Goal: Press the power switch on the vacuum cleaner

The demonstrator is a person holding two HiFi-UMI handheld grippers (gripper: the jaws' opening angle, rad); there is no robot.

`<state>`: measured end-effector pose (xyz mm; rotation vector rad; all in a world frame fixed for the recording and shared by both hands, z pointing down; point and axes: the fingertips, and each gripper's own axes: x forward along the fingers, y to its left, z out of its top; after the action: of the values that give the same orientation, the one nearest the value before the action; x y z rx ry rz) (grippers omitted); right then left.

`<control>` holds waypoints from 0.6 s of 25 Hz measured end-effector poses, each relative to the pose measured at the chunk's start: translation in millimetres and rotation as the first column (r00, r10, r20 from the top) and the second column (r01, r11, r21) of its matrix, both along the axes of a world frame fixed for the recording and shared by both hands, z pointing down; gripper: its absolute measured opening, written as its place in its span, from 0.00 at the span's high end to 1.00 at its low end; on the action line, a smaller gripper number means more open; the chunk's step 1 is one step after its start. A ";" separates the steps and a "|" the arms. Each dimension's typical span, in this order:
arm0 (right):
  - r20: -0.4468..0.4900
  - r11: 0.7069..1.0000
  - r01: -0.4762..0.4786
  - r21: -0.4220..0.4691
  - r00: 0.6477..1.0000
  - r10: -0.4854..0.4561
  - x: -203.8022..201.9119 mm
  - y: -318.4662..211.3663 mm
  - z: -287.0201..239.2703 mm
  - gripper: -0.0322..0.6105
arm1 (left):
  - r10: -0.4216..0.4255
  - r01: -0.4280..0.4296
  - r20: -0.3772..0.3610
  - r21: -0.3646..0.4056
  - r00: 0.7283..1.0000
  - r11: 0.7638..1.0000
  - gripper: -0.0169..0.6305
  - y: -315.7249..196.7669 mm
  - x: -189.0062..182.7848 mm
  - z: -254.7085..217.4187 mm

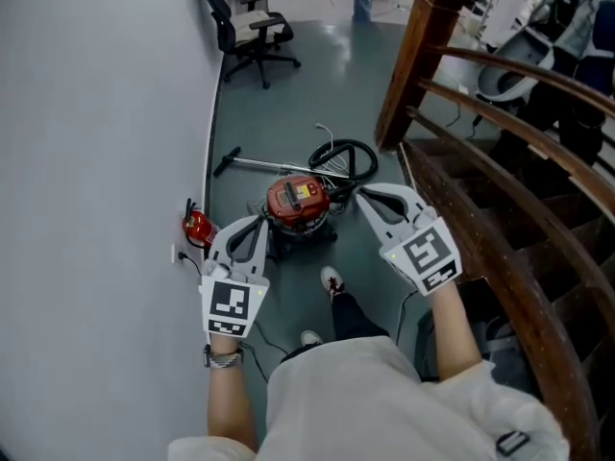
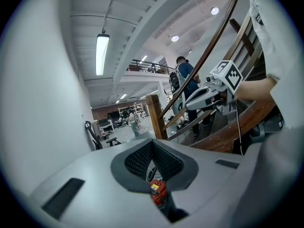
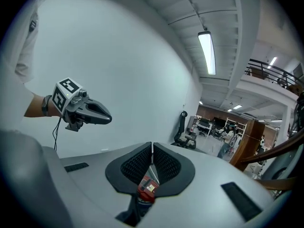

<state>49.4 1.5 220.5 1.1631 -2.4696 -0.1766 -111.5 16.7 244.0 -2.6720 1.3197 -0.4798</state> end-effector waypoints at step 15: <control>-0.005 1.000 0.004 0.014 1.000 -0.004 -9.1 25.2 -10.3 0.90 | 0.010 -0.009 -0.020 0.030 1.000 1.000 0.98 25.4 -2.7 -18.0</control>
<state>40.3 26.8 210.2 1.1624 -2.4703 -0.1985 -114.2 42.1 225.9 -2.6651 1.3085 -0.4295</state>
